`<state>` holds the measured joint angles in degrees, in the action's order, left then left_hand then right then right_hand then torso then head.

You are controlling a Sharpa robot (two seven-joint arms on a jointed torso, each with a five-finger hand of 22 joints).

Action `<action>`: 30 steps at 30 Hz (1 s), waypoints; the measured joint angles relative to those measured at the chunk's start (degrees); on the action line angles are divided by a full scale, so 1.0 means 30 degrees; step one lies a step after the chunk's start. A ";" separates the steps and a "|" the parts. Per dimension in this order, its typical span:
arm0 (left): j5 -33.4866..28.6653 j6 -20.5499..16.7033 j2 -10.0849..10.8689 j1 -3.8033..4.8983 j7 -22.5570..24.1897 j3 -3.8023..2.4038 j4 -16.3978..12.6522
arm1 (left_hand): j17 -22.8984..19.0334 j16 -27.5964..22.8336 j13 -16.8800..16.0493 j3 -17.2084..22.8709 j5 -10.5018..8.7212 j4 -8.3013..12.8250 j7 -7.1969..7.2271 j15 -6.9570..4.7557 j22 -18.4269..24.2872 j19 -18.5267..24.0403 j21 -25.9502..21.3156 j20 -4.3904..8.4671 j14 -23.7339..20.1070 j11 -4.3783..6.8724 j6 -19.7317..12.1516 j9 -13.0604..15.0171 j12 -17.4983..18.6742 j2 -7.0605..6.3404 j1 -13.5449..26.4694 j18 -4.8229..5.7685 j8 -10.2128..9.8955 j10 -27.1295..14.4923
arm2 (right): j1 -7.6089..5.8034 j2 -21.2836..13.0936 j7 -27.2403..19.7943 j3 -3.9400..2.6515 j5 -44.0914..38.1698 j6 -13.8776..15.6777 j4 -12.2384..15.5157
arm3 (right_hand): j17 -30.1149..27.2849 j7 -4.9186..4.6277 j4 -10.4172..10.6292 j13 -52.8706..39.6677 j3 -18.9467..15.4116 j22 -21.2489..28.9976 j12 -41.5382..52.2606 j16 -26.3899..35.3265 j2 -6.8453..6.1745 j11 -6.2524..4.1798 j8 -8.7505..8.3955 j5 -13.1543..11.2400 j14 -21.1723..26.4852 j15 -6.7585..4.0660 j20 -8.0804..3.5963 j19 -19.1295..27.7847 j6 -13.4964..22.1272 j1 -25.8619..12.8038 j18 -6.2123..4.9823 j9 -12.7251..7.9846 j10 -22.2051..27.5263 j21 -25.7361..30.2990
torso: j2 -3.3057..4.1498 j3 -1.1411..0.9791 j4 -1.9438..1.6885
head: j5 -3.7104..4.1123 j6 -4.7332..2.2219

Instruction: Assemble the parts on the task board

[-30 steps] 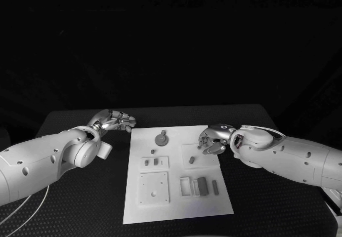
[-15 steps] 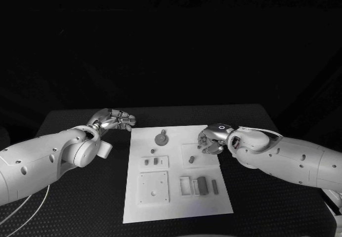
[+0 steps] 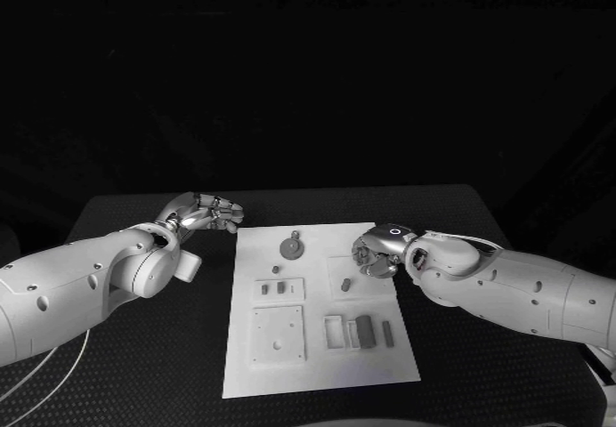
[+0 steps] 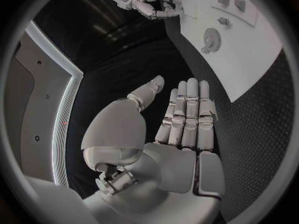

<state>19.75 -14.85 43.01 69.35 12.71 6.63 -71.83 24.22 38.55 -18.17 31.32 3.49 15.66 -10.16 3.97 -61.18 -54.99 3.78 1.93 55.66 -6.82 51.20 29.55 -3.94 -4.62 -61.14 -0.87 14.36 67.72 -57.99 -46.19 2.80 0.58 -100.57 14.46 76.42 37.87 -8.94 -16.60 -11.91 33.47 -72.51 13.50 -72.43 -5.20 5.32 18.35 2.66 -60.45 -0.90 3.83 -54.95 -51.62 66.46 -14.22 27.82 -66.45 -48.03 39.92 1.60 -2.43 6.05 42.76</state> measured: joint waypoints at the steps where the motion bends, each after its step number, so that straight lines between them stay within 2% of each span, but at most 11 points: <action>1: -0.0004 0.0000 -0.0001 0.0000 -0.0008 0.0000 0.0000 | 0.0084 0.0000 0.0011 -0.0083 -0.0006 -0.0004 0.0001 -0.0034 0.0034 -0.0088 0.0000 -0.0055 0.0163 0.0053 0.0001 -0.0002 0.0000 0.0018 0.0116 -0.0001 0.0000 -0.0054 | 0.0018 0.0049 -0.0003 -0.0006 -0.0007 0.0042 -0.0041 | 0.0003 0.0008 0.0000 0.0021 0.0000 -0.0018 -0.0049 0.0000 0.0102 -0.0035 0.0046 0.0000 -0.0059 -0.0010 -0.0011 -0.0044 -0.0046 0.0028 -0.0001 0.0000 -0.0073 0.0000 | -0.0002 0.0000 0.0004 | -0.0015 0.0004; 4: -0.0012 -0.0001 -0.0014 0.0000 -0.0018 0.0001 0.0000 | 0.0390 0.0000 0.0029 -0.0213 -0.0075 0.0047 0.0051 -0.0193 0.0102 -0.0344 0.0000 0.0007 0.0392 0.0054 -0.0049 -0.0026 0.0000 0.0006 0.0153 0.0000 0.0000 -0.0055 | 0.0047 0.0145 -0.0004 -0.0010 -0.0045 0.0152 -0.0159 | 0.0005 0.0103 0.0019 0.0091 0.0373 -0.0039 -0.0169 0.0073 0.0464 -0.0103 0.0098 0.0000 -0.0104 -0.0045 -0.0011 -0.0045 -0.0222 0.0254 -0.0005 -0.0010 -0.0283 0.0001 | 0.0000 -0.0002 0.0011 | -0.0035 0.0007; 6: -0.0016 0.0000 -0.0016 0.0000 -0.0021 0.0001 0.0000 | 0.0457 0.0000 0.0033 -0.0265 -0.0075 -0.0004 -0.0016 -0.0193 0.0122 -0.0344 0.0000 0.0008 0.0392 -0.0015 -0.0119 -0.0025 0.0000 0.0006 0.0154 0.0000 0.0000 -0.0124 | 0.0052 0.0213 -0.0005 -0.0011 -0.0081 0.0218 -0.0231 | 0.0005 0.0118 0.0264 0.0141 0.1228 -0.0040 -0.0294 0.0127 0.0398 -0.0106 0.0107 0.0000 -0.0203 -0.0127 -0.0012 -0.0186 -0.0430 0.0354 -0.0010 -0.0076 -0.0485 0.0083 | -0.0002 -0.0002 0.0011 | -0.0049 0.0013; 10: -0.0023 0.0000 -0.0003 0.0000 -0.0038 0.0001 0.0004 | 0.0570 0.0000 0.0059 -0.0367 -0.0075 0.0000 -0.0016 -0.0193 0.0188 -0.0344 0.0001 0.0008 0.0391 -0.0014 -0.0118 -0.0050 0.0000 -0.0071 0.0230 0.0001 0.0000 -0.0123 | 0.0066 0.0307 0.0006 -0.0012 -0.0225 0.0327 -0.0345 | 0.0031 0.0248 0.0314 0.0154 0.1925 -0.0040 -0.0479 0.0224 0.0401 -0.0142 0.0219 0.0000 -0.0233 -0.0105 0.0014 -0.0222 -0.0774 0.0350 -0.0019 -0.0163 -0.0662 0.0085 | -0.0002 -0.0011 0.0005 | -0.0055 0.0040; 18: -0.0029 0.0002 -0.0026 0.0000 -0.0078 0.0001 0.0004 | 0.0734 0.0000 0.0081 -0.0471 -0.0075 0.0003 -0.0055 -0.0194 0.0267 -0.0343 0.0001 0.0007 0.0390 -0.0083 -0.0289 -0.0069 0.0000 -0.0070 0.0230 0.0000 0.0000 -0.0192 | 0.0073 0.0464 0.0120 0.0002 -0.0608 0.0427 -0.0479 | 0.0114 0.0309 0.0023 0.0364 0.2406 -0.0108 -0.0850 0.0346 0.0401 -0.0163 0.0386 0.0000 -0.0226 -0.0095 0.0015 -0.0223 -0.1031 0.0350 -0.0063 -0.0231 -0.0689 0.0123 | -0.0005 -0.0005 0.0005 | -0.0016 0.0082; 23: -0.0032 0.0002 -0.0024 0.0000 -0.0128 0.0001 0.0013 | 0.0823 0.0000 0.0100 -0.0472 -0.0075 0.0002 -0.0088 -0.0194 0.0287 -0.0342 0.0001 0.0008 0.0390 -0.0035 -0.0322 -0.0089 0.0000 -0.0070 0.0229 0.0001 0.0000 -0.0279 | 0.0064 0.0519 0.0212 0.0049 -0.0919 0.0443 -0.0482 | 0.0184 0.0309 0.0000 0.0381 0.2579 -0.0169 -0.1093 0.0345 0.0401 0.0047 0.0387 0.0000 -0.0007 0.0123 0.0037 -0.0202 -0.1033 0.0350 -0.0065 -0.0331 -0.0542 0.0146 | -0.0007 0.0000 0.0016 | 0.0022 0.0097; 26: -0.0033 0.0002 -0.0015 0.0000 -0.0166 0.0001 0.0017 | 0.0868 -0.0073 0.0101 -0.0471 -0.0075 0.0002 -0.0088 -0.0195 0.0315 -0.0342 0.0001 0.0008 0.0390 -0.0084 -0.0322 -0.0089 0.0000 -0.0070 0.0229 0.0000 0.0000 -0.0327 | 0.0049 0.0525 0.0263 0.0102 -0.1107 0.0464 -0.0455 | 0.0205 0.0309 -0.0054 0.0378 0.2634 -0.0220 -0.1196 0.0429 0.0228 0.0079 0.0387 0.0000 0.0089 0.0083 0.0115 -0.0093 -0.1032 0.0523 -0.0069 -0.0376 -0.0512 0.0225 | -0.0011 0.0000 0.0016 | 0.0060 0.0103; 30: -0.0034 0.0002 -0.0007 0.0000 -0.0207 0.0001 0.0017 | 0.0916 -0.0073 0.0120 -0.0523 -0.0075 0.0054 -0.0155 -0.0195 0.0336 -0.0342 0.0001 0.0008 0.0389 -0.0084 -0.0389 -0.0089 0.0000 -0.0070 0.0229 0.0001 0.0000 -0.0327 | 0.0030 0.0526 0.0337 0.0169 -0.1338 0.0499 -0.0410 | 0.0208 0.0309 -0.0001 0.0376 0.2687 -0.0220 -0.1197 0.0567 0.0075 -0.0004 0.0366 0.0000 0.0334 0.0297 0.0154 0.0138 -0.1032 0.0675 -0.0068 -0.0454 -0.0428 0.0351 | -0.0013 0.0000 0.0016 | 0.0088 0.0119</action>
<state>19.65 -14.84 42.99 69.35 12.09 6.63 -71.78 26.97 38.33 -17.81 29.76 3.26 15.82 -10.62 3.38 -60.18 -56.02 3.78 1.95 56.82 -7.07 50.04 29.28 -3.94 -4.83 -60.45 -0.87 14.36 66.74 -57.90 -44.62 3.81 1.09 -104.58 15.96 75.20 38.49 -8.01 -16.60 -10.78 41.53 -73.17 9.91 -70.72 -4.98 5.31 19.45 2.66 -59.45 -0.01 4.30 -54.53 -54.72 68.49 -14.42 26.46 -67.73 -46.98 39.88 1.60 -2.38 6.31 43.12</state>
